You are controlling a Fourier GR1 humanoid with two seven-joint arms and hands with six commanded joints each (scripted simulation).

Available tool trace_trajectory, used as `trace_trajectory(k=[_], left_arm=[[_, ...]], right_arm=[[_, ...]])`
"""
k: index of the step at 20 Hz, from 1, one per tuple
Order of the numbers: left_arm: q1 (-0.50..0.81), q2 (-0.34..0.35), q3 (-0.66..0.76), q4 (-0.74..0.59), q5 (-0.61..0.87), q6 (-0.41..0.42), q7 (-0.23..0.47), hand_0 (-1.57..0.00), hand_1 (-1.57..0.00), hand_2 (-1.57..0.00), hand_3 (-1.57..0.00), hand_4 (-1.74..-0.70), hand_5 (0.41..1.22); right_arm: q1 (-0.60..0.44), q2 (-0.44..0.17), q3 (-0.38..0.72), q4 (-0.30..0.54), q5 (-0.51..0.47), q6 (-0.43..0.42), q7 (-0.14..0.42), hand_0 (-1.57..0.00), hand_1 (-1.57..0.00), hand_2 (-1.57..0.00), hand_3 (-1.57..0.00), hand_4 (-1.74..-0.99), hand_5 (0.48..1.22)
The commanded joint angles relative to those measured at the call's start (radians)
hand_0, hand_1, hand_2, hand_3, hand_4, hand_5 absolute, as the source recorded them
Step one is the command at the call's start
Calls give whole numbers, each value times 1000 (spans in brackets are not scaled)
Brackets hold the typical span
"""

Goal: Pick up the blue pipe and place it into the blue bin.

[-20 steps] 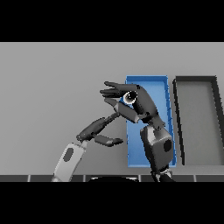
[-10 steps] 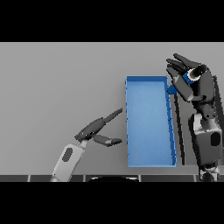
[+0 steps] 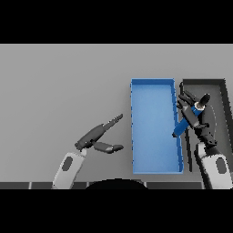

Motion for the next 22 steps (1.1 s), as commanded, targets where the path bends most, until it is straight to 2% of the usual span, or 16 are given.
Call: trace_trajectory(k=[1,4,7,8,10,11,12,13,14,16,17,19,22], left_arm=[[-3,-1,0,-2,3,-1,11,1,1,1,1,-879,425],[8,4,-8,0,-3,3,7,1,1,1,1,-882,427],[11,4,-10,-5,3,2,12,1,1,1,1,-888,422],[8,-1,-14,3,-2,5,20,1,1,1,1,-887,420],[7,7,-14,-7,-1,3,4,1,1,1,1,-885,420],[8,10,-15,-4,-8,5,4,1,1,1,1,-883,421],[12,7,-18,-13,-2,2,8,1,1,1,1,-883,421],[5,-2,-23,-5,-11,8,18,1,1,1,1,-882,421],[5,8,-14,-12,-4,4,19,1,1,1,1,-881,422],[22,5,-25,-22,-9,7,13,1,1,1,1,-878,425],[17,5,-24,-20,-13,10,18,1,1,1,1,-878,427],[13,4,-20,-20,-11,12,23,1,1,1,1,-879,430],[18,4,-20,-16,-8,10,25,1,1,1,1,-886,428]], right_arm=[[42,11,23,-8,10,-29,6,-1571,-1571,-1571,-1571,-1741,1221],[151,-14,93,-9,23,-132,5,-1571,-1571,-1571,-1571,-1741,1221],[212,-74,196,-3,19,-263,6,-1571,-1571,-1571,-1521,-1741,1221],[219,-99,232,-2,11,-311,6,-1571,-1571,-1571,-1255,-1741,1221],[224,-189,313,6,-25,-405,6,-1571,-1571,-1571,-1024,-1741,1221],[212,-210,349,19,-51,-435,5,-1571,-1571,-1571,-908,-1741,1221],[199,-217,389,20,-37,-477,-6,-1571,-1548,-1571,-847,-1741,1221],[178,-236,403,44,-54,-493,-4,-1465,-1336,-1339,-788,-1678,1221],[163,-240,412,73,-62,-495,-8,-1172,-1069,-1071,-630,-1592,1221],[155,-280,438,89,-91,-495,-10,-750,-684,-685,-403,-1413,1221],[129,-311,482,91,-100,-485,-14,-599,-547,-548,-322,-1337,1221],[77,-380,563,98,-126,-469,-16,-383,-350,-350,-206,-1219,1137],[6,-495,704,135,-280,-470,6,-196,-179,-179,-105,-1110,979]])
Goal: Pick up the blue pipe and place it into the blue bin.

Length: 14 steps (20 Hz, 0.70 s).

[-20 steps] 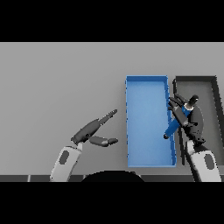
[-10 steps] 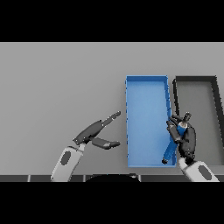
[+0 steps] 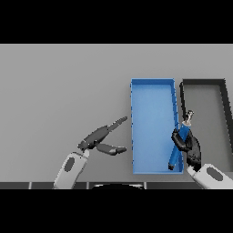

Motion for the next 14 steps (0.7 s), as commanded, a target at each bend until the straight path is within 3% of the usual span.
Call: trace_trajectory(k=[1,6,10,14], left_arm=[[15,-2,-10,-15,-3,3,-12,1,1,1,1,-886,428],[11,-4,-9,-13,-9,8,5,1,1,1,1,-885,428],[13,3,-1,-10,0,2,-5,1,1,1,1,-888,429],[19,-2,-13,-17,-11,8,-4,1,1,1,1,-886,431]], right_arm=[[-45,-34,55,8,-57,-6,1,-156,-143,-143,-84,-1083,934],[-222,-90,232,56,-151,-19,-2,-51,-46,-46,-27,-1051,787],[-230,-97,249,58,-150,-25,-6,-20,-18,-18,-10,-1033,696],[-272,-101,279,57,-173,-25,-3,-8,-7,-7,-4,-1022,665]])
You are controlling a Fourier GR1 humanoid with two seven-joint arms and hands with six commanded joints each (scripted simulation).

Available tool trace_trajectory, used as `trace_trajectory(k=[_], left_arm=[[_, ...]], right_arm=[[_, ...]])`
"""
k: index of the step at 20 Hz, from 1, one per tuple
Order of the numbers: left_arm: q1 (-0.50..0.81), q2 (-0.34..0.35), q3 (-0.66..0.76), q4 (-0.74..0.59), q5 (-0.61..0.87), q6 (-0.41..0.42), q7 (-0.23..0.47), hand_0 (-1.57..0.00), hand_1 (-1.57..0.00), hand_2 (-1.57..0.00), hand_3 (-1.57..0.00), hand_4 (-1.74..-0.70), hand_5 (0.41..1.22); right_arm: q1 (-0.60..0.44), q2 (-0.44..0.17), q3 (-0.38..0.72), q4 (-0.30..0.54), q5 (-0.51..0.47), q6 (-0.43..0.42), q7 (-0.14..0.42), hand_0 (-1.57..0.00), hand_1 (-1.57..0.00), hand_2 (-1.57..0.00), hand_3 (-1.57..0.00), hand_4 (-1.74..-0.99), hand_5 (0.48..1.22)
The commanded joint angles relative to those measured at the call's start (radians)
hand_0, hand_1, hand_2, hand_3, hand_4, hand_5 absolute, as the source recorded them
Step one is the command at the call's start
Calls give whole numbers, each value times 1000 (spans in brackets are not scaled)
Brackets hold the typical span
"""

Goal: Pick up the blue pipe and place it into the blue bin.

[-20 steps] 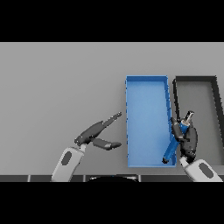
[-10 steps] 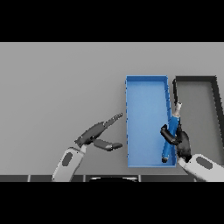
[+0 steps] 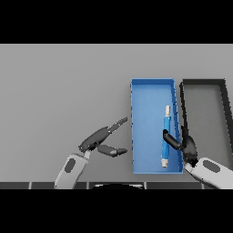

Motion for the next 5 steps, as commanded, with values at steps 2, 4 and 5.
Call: trace_trajectory(k=[2,4,5], left_arm=[[-29,0,18,13,9,0,13,1,1,1,1,-885,431],[-36,2,21,9,16,-6,16,1,1,1,1,-885,431],[-30,6,20,8,15,-8,12,1,1,1,1,-885,431]], right_arm=[[-8,-1,4,-4,-12,-1,6,-6,-5,-5,-3,-1022,658],[-32,-6,30,0,-23,-1,2,-6,-5,-5,-3,-1022,649],[-15,2,15,6,-19,-1,-14,-6,-5,-5,-3,-1022,643]])
